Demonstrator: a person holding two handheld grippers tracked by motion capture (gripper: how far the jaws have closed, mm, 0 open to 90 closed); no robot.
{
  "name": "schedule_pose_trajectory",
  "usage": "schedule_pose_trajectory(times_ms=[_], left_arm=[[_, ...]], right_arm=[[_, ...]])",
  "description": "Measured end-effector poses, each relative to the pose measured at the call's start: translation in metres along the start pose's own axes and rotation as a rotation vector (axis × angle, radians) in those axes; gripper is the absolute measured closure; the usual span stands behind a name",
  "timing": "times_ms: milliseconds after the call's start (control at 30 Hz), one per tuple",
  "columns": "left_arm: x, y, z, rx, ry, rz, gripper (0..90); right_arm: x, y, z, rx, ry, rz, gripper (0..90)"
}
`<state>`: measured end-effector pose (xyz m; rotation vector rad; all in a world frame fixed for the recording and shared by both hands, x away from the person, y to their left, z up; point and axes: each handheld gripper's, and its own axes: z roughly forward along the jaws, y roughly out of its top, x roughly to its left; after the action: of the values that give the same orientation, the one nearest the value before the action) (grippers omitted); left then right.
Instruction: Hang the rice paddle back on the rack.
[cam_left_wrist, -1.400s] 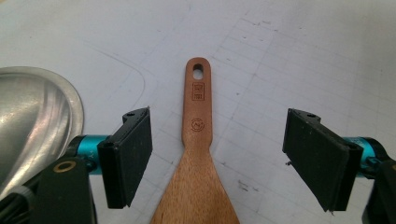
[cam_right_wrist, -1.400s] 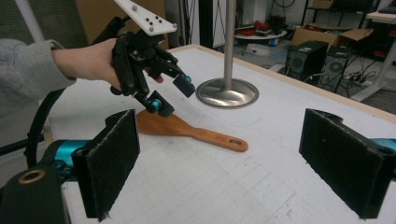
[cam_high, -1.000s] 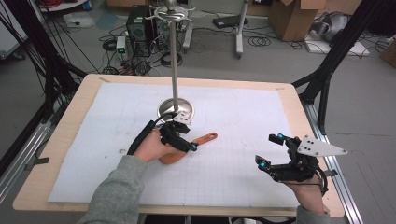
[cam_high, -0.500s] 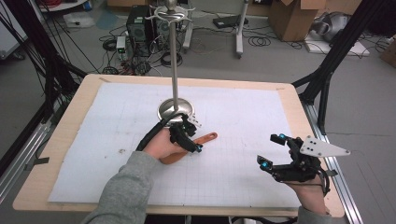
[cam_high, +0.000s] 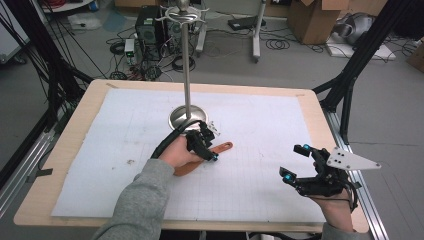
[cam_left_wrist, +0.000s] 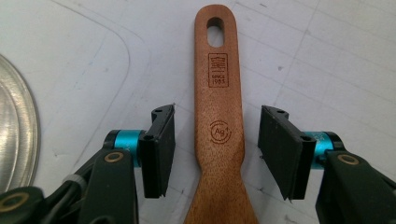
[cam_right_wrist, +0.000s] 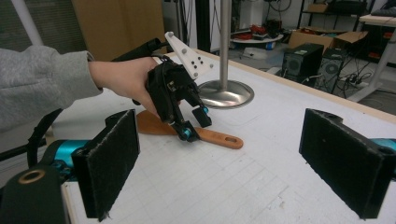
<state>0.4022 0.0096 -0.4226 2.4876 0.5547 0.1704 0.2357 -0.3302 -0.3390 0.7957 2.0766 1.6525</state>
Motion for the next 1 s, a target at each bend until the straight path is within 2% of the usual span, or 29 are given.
schedule_pose_trajectory(times_ms=[233, 333, 667, 700, 800, 1000], left_arm=[[0.001, -0.001, -0.003, 0.016, 0.001, 0.006, 55.7], [0.001, 0.000, -0.003, 0.017, 0.007, 0.001, 63.6], [-0.002, -0.001, -0.005, 0.013, 0.020, -0.010, 64.9], [-0.001, -0.002, -0.007, 0.024, 0.022, -0.008, 64.9], [0.001, -0.007, -0.015, 0.004, 0.029, -0.032, 64.9], [0.005, -0.017, -0.048, -0.099, 0.033, -0.077, 64.9]], right_arm=[[0.001, -0.001, -0.001, 0.007, 0.001, 0.002, 11.0], [0.000, -0.001, -0.001, 0.004, -0.001, -0.002, 11.0], [0.000, -0.002, -0.005, 0.001, 0.001, 0.009, 11.0], [0.000, -0.002, -0.006, -0.001, -0.004, 0.009, 11.0], [-0.001, -0.003, -0.007, -0.001, -0.006, 0.016, 11.0], [-0.001, -0.004, -0.005, 0.003, -0.008, 0.016, 11.0]])
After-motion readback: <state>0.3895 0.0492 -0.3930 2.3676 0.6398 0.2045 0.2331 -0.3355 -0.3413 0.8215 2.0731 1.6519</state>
